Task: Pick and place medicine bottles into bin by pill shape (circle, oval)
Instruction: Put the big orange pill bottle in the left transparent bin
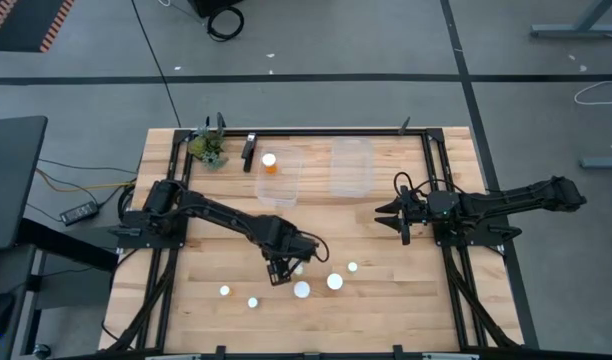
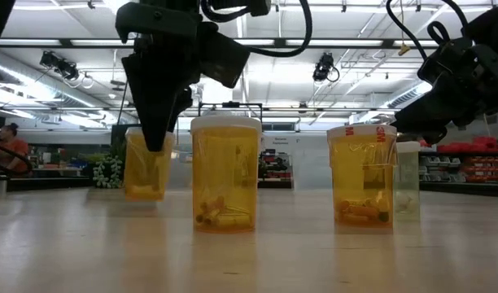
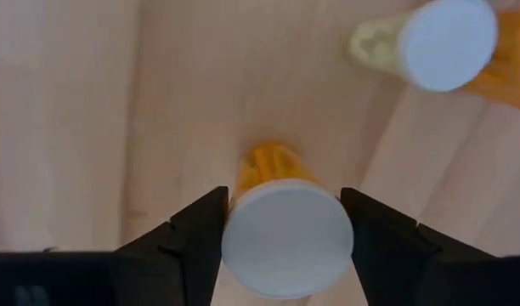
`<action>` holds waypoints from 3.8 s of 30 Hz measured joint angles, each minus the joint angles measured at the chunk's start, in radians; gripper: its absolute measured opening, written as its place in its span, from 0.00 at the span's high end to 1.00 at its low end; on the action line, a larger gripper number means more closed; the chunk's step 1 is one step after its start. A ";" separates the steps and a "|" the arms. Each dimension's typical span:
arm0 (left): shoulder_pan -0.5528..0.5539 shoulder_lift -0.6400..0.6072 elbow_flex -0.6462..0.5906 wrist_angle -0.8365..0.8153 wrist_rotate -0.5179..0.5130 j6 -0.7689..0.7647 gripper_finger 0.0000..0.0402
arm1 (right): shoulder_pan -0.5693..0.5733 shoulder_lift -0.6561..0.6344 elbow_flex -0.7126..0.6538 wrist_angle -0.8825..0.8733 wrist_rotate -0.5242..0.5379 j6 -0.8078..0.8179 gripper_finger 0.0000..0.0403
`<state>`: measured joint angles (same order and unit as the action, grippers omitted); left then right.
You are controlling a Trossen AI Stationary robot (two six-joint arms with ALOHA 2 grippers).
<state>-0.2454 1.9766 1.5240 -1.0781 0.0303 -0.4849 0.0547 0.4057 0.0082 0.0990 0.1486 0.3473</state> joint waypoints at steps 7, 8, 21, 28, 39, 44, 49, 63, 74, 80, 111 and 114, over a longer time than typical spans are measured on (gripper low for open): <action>0.069 0.000 0.105 -0.122 0.001 0.075 0.46 | 0.000 0.000 0.000 0.000 0.000 0.000 0.60; 0.081 0.000 0.121 -0.136 0.000 0.084 0.46 | 0.000 0.000 0.000 0.000 0.000 0.000 0.60; 0.241 -0.001 0.301 -0.166 -0.020 0.215 0.44 | 0.000 0.000 0.000 0.000 0.000 0.000 0.60; 0.333 -0.002 0.336 -0.149 -0.022 0.261 0.45 | 0.000 0.000 0.000 0.000 0.000 0.000 0.60; 0.456 -0.002 0.339 -0.127 -0.023 0.334 0.45 | 0.000 0.000 0.000 0.000 0.000 0.000 0.60; 0.502 -0.002 0.339 -0.091 -0.026 0.370 0.44 | 0.000 0.000 0.000 0.000 0.000 0.000 0.60; 0.554 -0.002 0.339 -0.066 -0.027 0.378 0.44 | 0.000 0.000 0.000 0.000 0.000 0.000 0.60; 0.667 0.023 0.333 -0.023 -0.087 0.470 0.43 | 0.000 0.000 0.000 0.000 0.000 0.000 0.60; 0.695 0.102 0.333 0.006 -0.090 0.497 0.44 | 0.000 0.000 0.000 0.000 0.000 0.000 0.60; 0.696 0.143 0.333 0.008 -0.106 0.498 0.44 | 0.000 0.000 0.000 0.000 0.000 0.000 0.60; 0.697 0.206 0.333 -0.034 -0.185 0.525 0.30 | 0.000 0.000 0.000 0.000 0.000 0.000 0.60; 0.686 0.189 0.352 -0.084 -0.256 0.548 0.30 | 0.000 0.000 0.000 0.000 0.000 0.000 0.60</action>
<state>0.4407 2.1655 1.8760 -1.1626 -0.2261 0.0629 0.0547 0.4057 0.0082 0.0990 0.1484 0.3473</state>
